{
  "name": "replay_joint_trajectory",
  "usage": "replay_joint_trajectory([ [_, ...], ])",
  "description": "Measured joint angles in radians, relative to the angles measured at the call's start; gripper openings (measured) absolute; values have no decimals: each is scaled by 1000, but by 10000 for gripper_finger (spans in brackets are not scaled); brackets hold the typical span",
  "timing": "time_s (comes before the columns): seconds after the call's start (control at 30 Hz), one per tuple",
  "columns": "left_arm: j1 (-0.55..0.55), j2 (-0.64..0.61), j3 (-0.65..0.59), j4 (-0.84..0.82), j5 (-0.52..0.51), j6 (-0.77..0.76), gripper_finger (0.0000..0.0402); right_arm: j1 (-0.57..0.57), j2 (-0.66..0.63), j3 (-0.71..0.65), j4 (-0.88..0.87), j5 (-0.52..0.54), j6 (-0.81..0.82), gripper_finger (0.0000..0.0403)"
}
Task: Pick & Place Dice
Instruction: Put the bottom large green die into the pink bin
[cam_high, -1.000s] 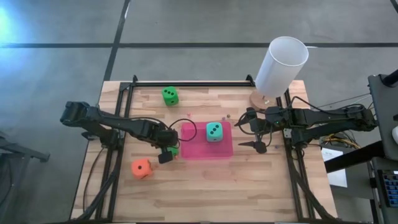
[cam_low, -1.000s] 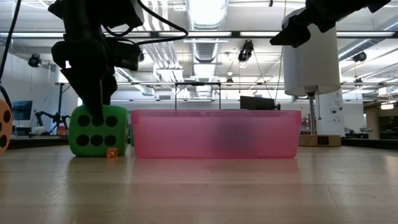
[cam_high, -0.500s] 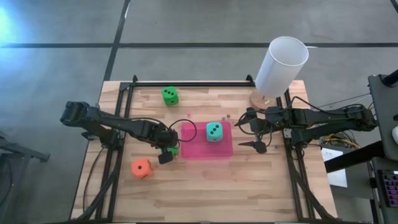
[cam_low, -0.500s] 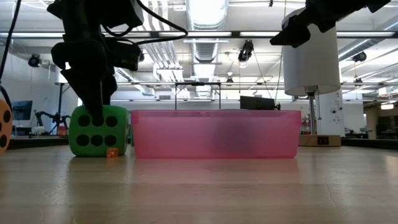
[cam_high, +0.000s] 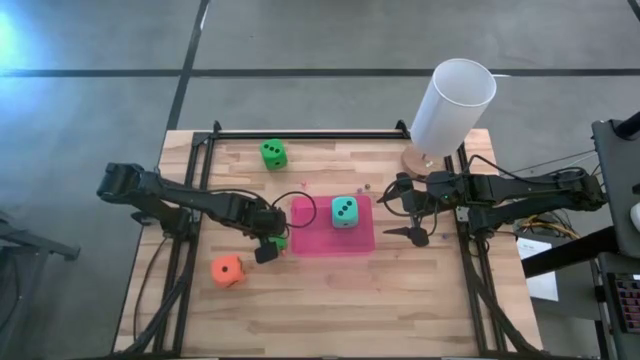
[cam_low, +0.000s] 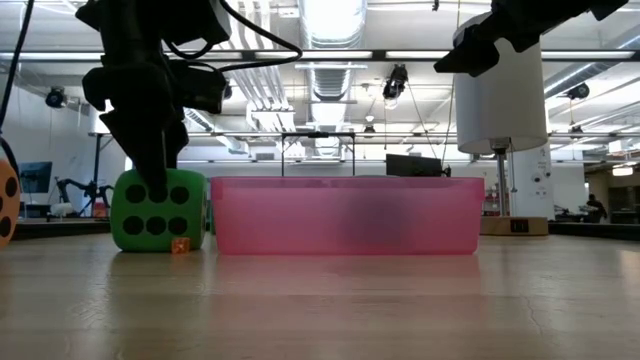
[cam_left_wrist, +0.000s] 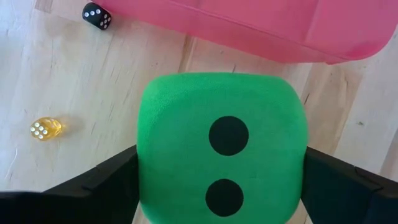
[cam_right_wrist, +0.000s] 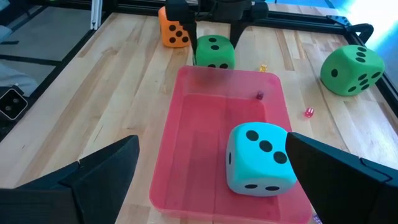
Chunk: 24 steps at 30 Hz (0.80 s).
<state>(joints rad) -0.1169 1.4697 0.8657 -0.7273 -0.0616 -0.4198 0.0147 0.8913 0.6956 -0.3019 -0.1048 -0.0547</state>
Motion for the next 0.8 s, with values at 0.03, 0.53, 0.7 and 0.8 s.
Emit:
replay_joint_trajectory([
  [0.03, 0, -1, 3, -3, 1, 0, 348, 0, 0, 0, 0, 0, 1, 400],
  [0.53, 1, -22, 271, -186, -124, 117, 344, 0, 0, 0, 0, 0, 2, 400],
  [0.7, 2, -4, 356, -185, -182, 198, 352, 0, 0, 0, 0, 0, 2, 400],
  [0.8, 9, 15, 387, -178, -200, 239, 353, 0, 0, 0, 0, 0, 0, 400],
])
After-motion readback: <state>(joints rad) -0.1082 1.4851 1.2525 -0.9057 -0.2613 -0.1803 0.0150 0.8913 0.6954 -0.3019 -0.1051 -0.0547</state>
